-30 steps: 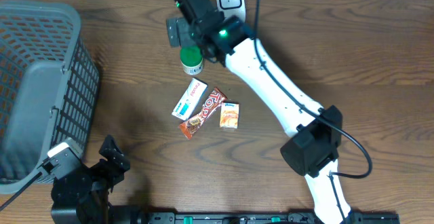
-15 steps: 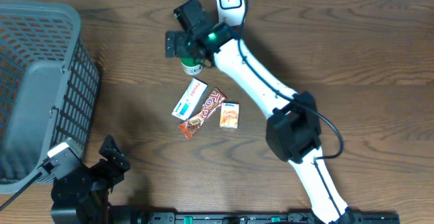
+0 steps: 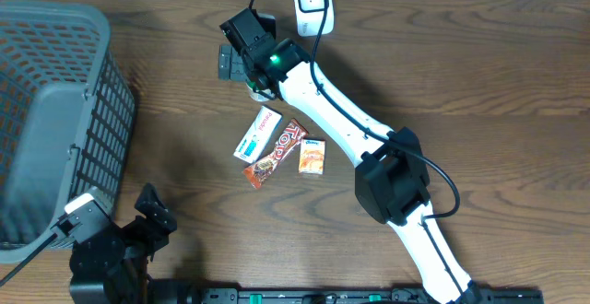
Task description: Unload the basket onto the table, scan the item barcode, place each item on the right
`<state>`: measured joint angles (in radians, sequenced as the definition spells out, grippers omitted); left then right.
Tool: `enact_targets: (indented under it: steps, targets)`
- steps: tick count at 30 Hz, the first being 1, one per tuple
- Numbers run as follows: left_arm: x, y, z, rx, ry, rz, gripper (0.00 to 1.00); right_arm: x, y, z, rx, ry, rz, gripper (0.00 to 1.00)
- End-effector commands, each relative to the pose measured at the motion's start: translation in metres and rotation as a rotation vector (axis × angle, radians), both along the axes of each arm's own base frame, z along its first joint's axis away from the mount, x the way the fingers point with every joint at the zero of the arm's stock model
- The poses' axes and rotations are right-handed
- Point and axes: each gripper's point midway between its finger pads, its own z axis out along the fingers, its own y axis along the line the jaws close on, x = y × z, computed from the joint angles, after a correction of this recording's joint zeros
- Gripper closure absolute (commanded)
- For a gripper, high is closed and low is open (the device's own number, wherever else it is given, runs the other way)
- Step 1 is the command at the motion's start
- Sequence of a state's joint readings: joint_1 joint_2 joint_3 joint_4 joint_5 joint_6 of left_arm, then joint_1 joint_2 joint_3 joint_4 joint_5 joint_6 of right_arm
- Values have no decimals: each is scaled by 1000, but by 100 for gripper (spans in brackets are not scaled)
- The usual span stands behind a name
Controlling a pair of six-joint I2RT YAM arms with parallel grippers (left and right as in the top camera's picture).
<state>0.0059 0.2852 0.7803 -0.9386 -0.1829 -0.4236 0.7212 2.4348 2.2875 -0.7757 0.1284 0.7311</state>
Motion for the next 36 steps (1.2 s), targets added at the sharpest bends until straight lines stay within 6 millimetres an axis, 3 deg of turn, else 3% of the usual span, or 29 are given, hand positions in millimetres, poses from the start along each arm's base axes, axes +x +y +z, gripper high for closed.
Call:
enact_targets:
  steps: [1, 9, 24, 29, 32, 36]
  targets:
    - [-1, 2, 3, -7, -12, 16, 12, 6, 1, 12, 8, -43, -21, 1]
    - [-1, 2, 3, -7, -12, 16, 12, 13, -22, -6, -59, -21, -84, 2]
    - [-1, 2, 3, -7, -12, 16, 12, 10, -10, -54, -44, 56, -73, 2]
    - [-1, 2, 3, -7, -12, 16, 12, 11, -14, -71, -58, 80, -77, 4]
    - [-1, 2, 3, -7, -12, 16, 12, 11, -14, -78, -64, 91, -75, 7]
    - [-1, 2, 3, -7, -12, 16, 12, 12, -15, -78, -75, 78, -73, 22]
